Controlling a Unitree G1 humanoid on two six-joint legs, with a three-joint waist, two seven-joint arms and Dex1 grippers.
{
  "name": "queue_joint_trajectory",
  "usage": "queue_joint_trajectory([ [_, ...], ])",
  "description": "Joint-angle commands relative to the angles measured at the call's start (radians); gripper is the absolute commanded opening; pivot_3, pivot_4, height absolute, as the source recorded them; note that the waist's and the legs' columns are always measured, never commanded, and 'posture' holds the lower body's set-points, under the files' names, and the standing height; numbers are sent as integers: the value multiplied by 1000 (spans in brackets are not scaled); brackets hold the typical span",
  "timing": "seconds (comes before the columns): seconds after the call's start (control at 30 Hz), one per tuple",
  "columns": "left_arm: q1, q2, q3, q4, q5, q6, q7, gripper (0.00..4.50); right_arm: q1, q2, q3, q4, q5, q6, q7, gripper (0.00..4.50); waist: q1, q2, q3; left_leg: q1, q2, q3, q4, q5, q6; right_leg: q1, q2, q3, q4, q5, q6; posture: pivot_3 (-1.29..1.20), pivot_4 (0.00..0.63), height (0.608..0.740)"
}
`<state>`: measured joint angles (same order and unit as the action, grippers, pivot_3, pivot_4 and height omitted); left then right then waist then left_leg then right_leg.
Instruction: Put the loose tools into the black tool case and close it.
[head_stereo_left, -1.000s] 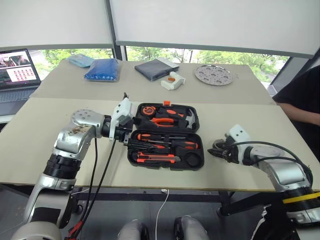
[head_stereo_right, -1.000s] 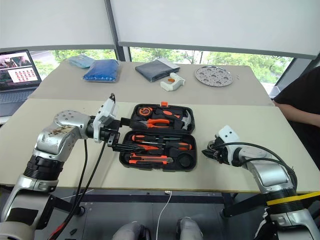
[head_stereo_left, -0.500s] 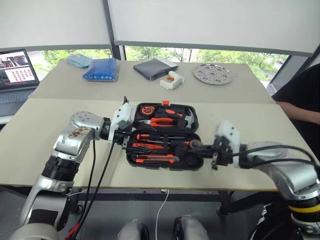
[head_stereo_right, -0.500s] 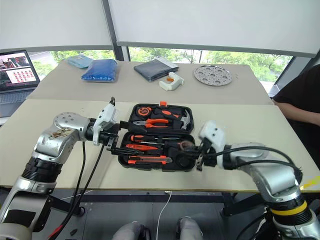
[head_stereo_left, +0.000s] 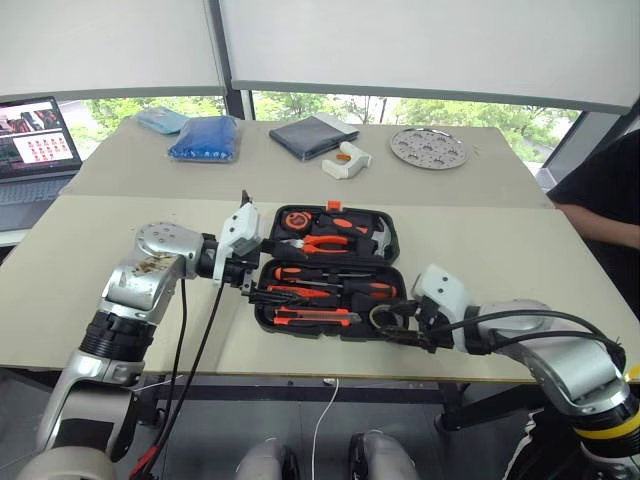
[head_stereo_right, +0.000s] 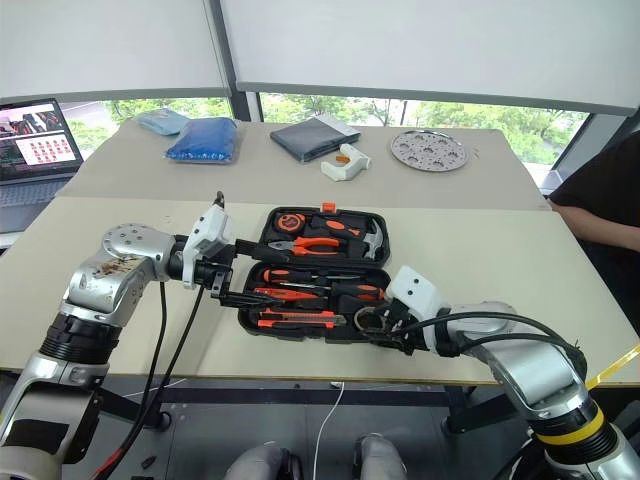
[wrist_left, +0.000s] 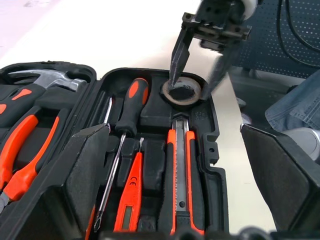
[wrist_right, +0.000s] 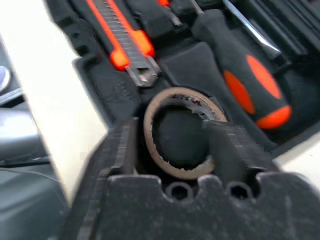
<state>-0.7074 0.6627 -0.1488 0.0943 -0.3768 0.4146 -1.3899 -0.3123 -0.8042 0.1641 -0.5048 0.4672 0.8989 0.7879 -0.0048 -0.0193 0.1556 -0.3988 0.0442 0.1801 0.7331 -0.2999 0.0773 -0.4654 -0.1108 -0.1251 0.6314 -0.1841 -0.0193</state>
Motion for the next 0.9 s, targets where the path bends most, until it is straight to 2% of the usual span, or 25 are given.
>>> queue_joint_trajectory([
  [0.03, -15, 6, 15, 1, 8, -25, 8, 4500, -14, 20, -109, -43, 114, 59, 16, 3242, 1, 0, 0, 0, 0, 0, 0, 0, 0, 0, 0, 0, 0, 0, 0, 0, 150, 718],
  [0.1, -8, 14, 7, 22, 32, -43, 14, 4500, -24, 26, -155, -26, 139, 75, 3, 3242, 2, 0, 0, 0, 0, 0, 0, 0, 0, 0, 0, 0, 0, 0, 0, 0, 150, 718],
  [0.23, 0, 37, 33, 162, 119, -109, 107, 4500, -50, 12, -252, 82, 116, 43, -34, 2152, 5, 0, 0, 0, 0, 0, 0, 0, 0, 0, 0, 0, 0, 0, 0, 0, 150, 718],
  [0.33, 6, 53, 50, 265, 173, -175, 177, 3802, -56, -8, -259, 178, 57, -15, -43, 1134, 5, 0, 0, 0, 0, 0, 0, 0, 0, 0, 0, 0, 0, 0, 0, 0, 150, 718],
  [0.4, 5, 65, 48, 327, 208, -217, 207, 3132, -59, -16, -247, 239, 17, -68, -38, 584, 4, 0, 0, 0, 0, 0, -1, 0, 0, -1, 0, 0, 0, 0, 0, 0, 150, 718],
  [0.43, -3, 70, 44, 374, 238, -240, 239, 2748, -61, -17, -233, 278, -10, -104, -34, 157, 3, 0, 0, -1, 0, 0, -1, 0, 0, -1, 0, 0, 0, 0, 0, 0, 150, 718],
  [0.47, -16, 71, 37, 423, 271, -263, 280, 2406, -62, -21, -210, 315, -45, -149, -26, 0, 3, 0, 0, -1, 0, 0, -1, 0, 0, -1, 0, 0, 0, 0, 0, 0, 150, 718],
  [0.53, -33, 62, 31, 485, 304, -291, 315, 1676, -58, -35, -152, 377, -127, -250, -4, 0, 2, 0, 0, -1, 0, 1, -2, 0, 0, -2, 0, 0, 0, 0, 0, 0, 150, 718],
  [0.7, 14, 15, 2, 407, 282, -274, 242, 59, -117, 31, -74, 495, -214, -392, 13, 0, 0, 0, 0, -2, 0, 3, -1, 0, 0, -3, 0, 0, 0, 0, 0, 0, 150, 718],
  [0.9, 59, -32, -1, 285, 250, -205, 207, 59, -161, 97, -48, 526, -203, -518, 124, 0, -7, 0, 0, -2, 0, 5, -1, 0, 0, -4, 1, 1, 1, 0, 0, 0, 150, 718],
])
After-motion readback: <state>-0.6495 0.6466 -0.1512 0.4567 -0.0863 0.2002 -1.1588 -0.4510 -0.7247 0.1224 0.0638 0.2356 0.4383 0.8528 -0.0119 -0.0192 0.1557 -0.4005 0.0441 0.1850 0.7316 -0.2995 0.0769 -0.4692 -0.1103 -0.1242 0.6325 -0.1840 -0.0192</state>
